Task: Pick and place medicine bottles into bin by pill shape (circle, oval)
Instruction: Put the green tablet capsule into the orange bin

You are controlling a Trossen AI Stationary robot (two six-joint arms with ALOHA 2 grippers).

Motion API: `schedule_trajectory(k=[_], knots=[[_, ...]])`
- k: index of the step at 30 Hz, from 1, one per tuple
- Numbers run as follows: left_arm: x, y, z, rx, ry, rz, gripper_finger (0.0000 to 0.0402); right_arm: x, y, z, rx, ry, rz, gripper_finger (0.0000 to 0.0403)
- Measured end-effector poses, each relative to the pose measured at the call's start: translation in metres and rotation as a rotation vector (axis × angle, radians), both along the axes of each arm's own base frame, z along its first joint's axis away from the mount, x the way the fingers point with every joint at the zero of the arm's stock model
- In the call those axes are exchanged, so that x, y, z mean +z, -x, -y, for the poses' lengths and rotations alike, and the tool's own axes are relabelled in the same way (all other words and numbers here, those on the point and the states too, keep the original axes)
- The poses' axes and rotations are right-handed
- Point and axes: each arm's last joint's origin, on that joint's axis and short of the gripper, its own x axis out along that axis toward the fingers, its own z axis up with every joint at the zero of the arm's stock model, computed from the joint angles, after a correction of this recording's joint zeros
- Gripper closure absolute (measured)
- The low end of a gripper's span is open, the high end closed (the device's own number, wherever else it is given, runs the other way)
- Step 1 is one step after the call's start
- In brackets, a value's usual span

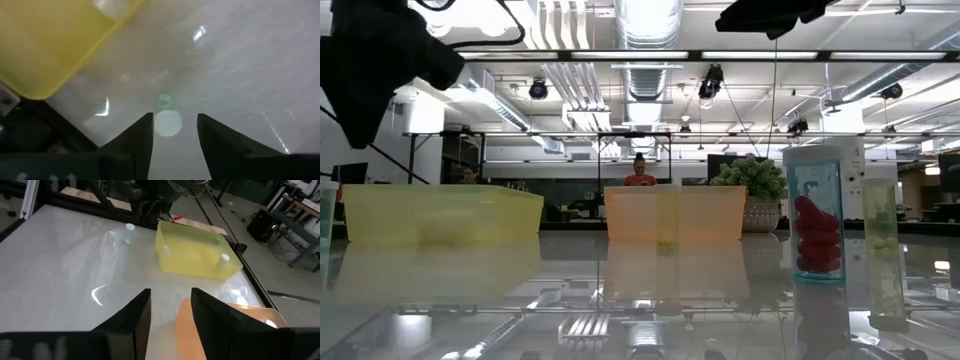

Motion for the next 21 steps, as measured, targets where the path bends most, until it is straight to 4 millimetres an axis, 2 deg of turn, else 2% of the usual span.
schedule_trajectory(k=[11,21], knots=[[-0.019,0.001,0.009,-0.014,-0.021,-0.08,0.0166,-0.004,-0.002,-0.001,0.007,0.021,-0.018,0.0274],[-0.038,-0.007,0.026,-0.079,-0.057,-0.168,0.0156,-0.004,-0.002,-0.001,0.006,0.018,-0.022,0.0273]])
